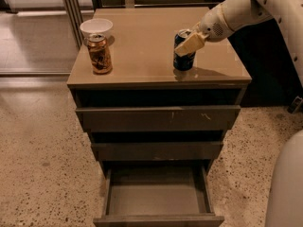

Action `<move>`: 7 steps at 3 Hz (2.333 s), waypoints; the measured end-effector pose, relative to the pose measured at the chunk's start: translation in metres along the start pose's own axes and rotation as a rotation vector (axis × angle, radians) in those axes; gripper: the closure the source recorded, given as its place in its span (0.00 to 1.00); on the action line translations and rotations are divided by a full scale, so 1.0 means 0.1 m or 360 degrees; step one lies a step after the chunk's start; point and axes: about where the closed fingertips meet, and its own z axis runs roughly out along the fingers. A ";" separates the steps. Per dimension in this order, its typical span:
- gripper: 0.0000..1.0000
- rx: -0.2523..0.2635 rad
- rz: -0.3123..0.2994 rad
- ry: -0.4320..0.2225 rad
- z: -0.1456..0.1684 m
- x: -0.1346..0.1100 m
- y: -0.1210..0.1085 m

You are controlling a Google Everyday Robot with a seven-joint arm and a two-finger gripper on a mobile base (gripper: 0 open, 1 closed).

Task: Pick pepsi can from bottom drawer and place on counter

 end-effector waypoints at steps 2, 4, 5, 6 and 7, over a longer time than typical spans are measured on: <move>1.00 -0.0029 0.0044 0.0009 0.21 0.22 -0.12; 0.58 -0.0029 0.0044 0.0009 0.21 0.22 -0.12; 0.34 -0.0029 0.0044 0.0009 0.21 0.22 -0.12; 0.11 -0.0030 0.0044 0.0009 0.21 0.22 -0.12; 0.00 -0.0030 0.0044 0.0009 0.21 0.22 -0.12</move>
Offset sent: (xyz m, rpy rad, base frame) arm 0.0157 -0.0139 -0.0413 0.0148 0.0484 -0.0194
